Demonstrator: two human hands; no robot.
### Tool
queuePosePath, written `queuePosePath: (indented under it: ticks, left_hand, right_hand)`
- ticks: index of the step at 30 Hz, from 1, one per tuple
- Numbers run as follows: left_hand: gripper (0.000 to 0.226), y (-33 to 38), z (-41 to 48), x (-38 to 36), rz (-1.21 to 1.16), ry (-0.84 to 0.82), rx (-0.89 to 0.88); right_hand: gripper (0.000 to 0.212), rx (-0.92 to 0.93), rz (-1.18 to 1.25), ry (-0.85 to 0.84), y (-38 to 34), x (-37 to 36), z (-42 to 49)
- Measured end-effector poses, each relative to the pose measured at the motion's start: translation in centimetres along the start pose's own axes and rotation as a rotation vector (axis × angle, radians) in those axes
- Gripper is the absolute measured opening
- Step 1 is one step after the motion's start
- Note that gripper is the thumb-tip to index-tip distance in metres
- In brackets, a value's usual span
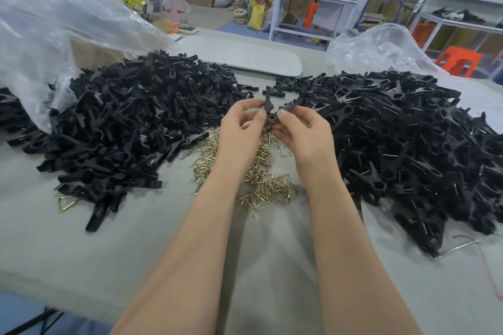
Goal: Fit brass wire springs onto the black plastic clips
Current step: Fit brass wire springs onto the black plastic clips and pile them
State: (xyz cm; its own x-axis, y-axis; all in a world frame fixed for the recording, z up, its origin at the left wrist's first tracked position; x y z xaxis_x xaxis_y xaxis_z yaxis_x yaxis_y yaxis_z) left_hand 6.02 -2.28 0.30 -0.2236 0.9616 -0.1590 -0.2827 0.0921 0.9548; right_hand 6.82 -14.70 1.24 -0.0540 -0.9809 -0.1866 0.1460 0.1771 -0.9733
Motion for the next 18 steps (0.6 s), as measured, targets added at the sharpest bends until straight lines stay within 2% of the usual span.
queuePosePath:
  ticks: [4, 9, 13, 18]
  left_hand:
    - [0.024, -0.14, 0.16, 0.31, 0.05, 0.033, -0.017]
    - [0.024, -0.04, 0.16, 0.67, 0.036, 0.08, -0.026]
    - [0.017, -0.1, 0.15, 0.19, -0.067, 0.004, 0.022]
    - [0.026, 0.52, 0.05, -0.08, -0.021, -0.045, -0.025]
  right_hand:
    - [0.007, -0.044, 0.07, 0.015, 0.29, -0.18, 0.01]
    - [0.006, 0.003, 0.074, 0.075, -0.03, 0.28, -0.02]
    - [0.007, 0.04, 0.057, 0.078, -0.25, 0.2, -0.15]
    - [0.011, 0.1, -0.015, 0.084, -0.59, 0.34, -0.05]
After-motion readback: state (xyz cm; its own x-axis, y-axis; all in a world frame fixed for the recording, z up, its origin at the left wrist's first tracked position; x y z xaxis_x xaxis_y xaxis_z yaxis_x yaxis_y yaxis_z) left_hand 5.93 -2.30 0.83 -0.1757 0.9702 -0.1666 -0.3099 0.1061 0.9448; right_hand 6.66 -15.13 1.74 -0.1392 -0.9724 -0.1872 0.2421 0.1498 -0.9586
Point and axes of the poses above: each hand's wrist, its own z-axis towards the middle knuckle, its own x-axis out of the back of the hand, y = z × x, the point moved 6 cm from there along z, towards the middle knuckle, and after that the axes turned 1 degree about z, right-handed, at the moved point
